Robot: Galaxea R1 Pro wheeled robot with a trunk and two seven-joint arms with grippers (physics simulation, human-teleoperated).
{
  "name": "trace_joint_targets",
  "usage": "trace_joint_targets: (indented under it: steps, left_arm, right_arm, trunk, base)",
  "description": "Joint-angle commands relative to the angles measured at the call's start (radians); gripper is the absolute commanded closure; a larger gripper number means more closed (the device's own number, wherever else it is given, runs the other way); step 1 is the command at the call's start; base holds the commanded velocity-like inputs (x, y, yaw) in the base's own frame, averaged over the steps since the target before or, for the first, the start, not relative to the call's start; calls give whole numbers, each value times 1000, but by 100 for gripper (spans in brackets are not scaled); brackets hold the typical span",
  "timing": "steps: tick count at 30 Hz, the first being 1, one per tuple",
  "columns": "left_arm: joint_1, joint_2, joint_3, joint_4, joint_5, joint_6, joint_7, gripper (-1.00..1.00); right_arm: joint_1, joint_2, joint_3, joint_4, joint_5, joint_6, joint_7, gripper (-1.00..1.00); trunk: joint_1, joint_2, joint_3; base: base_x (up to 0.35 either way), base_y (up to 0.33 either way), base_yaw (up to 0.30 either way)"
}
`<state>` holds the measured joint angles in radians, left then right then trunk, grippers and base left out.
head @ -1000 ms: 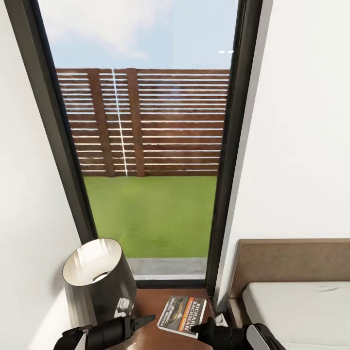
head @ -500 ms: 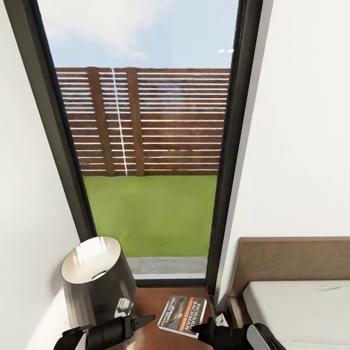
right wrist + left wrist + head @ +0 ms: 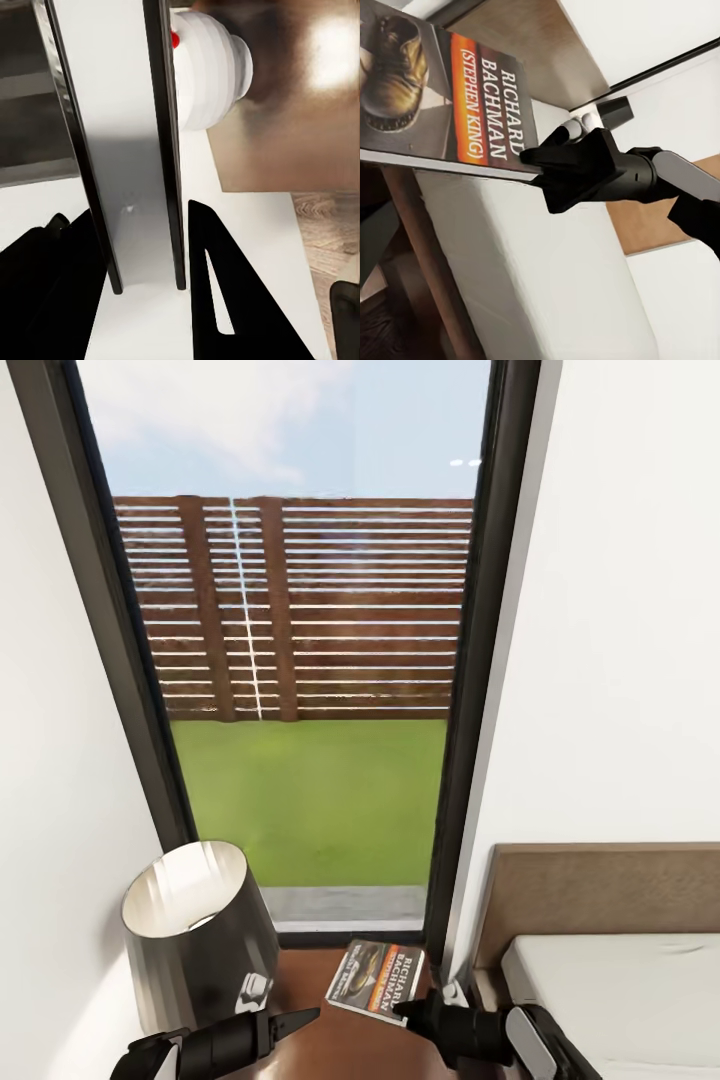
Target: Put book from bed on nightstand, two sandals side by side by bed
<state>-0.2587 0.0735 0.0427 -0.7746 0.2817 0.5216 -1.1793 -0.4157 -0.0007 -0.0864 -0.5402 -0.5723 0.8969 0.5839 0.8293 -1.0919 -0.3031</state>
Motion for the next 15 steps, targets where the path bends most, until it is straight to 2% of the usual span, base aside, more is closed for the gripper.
trace_joint_targets:
  steps: [1, 15]
  left_arm:
    - [-1, 0, 0, 0, 4, 10, -2, -100]
    - [-1, 0, 0, 0, 4, 10, -2, -100]
  right_arm:
    - [-1, 0, -3, -8, 3, 5, 10, 100]
    - [-1, 1, 1, -31, 3, 4, 25, 100]
  trunk:
    - [4, -8, -4]
    - [58, -106, -48]
  base:
    - [0, 0, 0]
    - [0, 0, 0]
